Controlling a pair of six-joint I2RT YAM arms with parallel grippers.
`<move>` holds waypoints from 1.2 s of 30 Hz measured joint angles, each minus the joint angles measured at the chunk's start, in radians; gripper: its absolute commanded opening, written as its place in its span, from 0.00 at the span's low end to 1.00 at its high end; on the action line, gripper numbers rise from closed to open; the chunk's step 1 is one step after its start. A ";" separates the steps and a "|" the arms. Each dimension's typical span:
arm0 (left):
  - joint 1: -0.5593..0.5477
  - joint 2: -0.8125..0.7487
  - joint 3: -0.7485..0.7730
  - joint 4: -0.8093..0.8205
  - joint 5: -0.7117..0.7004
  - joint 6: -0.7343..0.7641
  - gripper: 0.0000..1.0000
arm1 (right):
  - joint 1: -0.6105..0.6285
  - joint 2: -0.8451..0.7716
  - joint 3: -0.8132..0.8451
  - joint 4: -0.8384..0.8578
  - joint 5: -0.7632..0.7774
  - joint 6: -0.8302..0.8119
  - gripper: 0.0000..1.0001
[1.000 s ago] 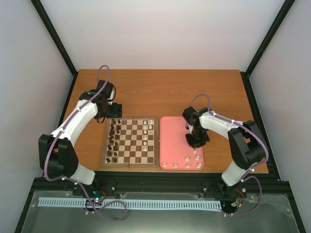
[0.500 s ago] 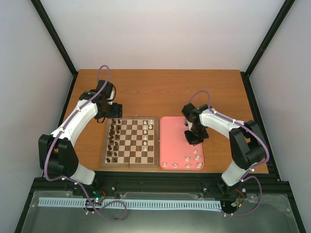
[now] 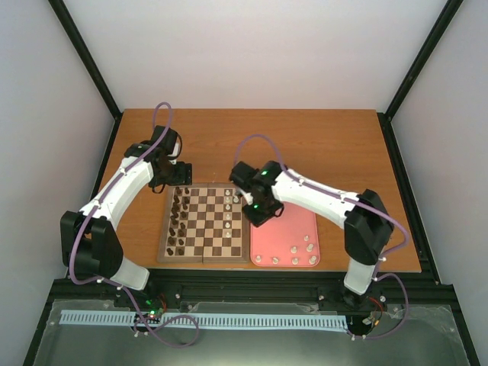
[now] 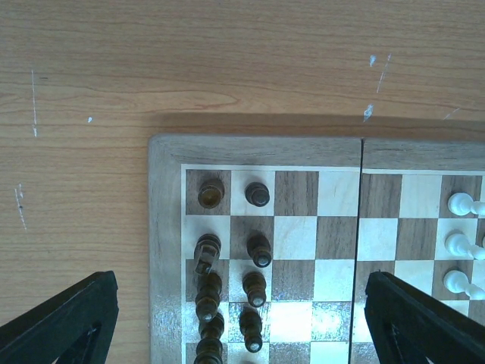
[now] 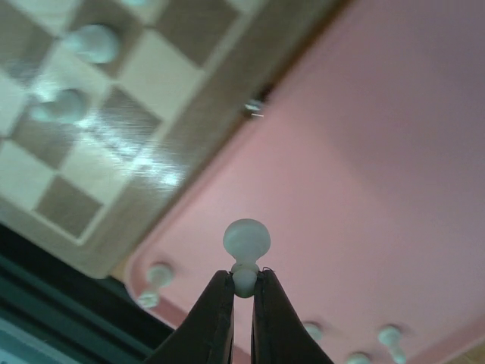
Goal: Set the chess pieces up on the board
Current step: Place the chess piece on the chessboard.
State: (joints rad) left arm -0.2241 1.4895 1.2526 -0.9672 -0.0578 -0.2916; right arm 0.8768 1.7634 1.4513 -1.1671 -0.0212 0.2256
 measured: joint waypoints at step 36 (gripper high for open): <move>0.000 0.000 0.001 0.001 0.010 -0.001 1.00 | 0.251 0.310 0.264 -0.038 -0.002 -0.071 0.03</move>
State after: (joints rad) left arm -0.2241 1.4895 1.2537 -0.9661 -0.0479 -0.2924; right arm 1.1282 2.0735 1.7157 -1.2049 -0.0235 0.1543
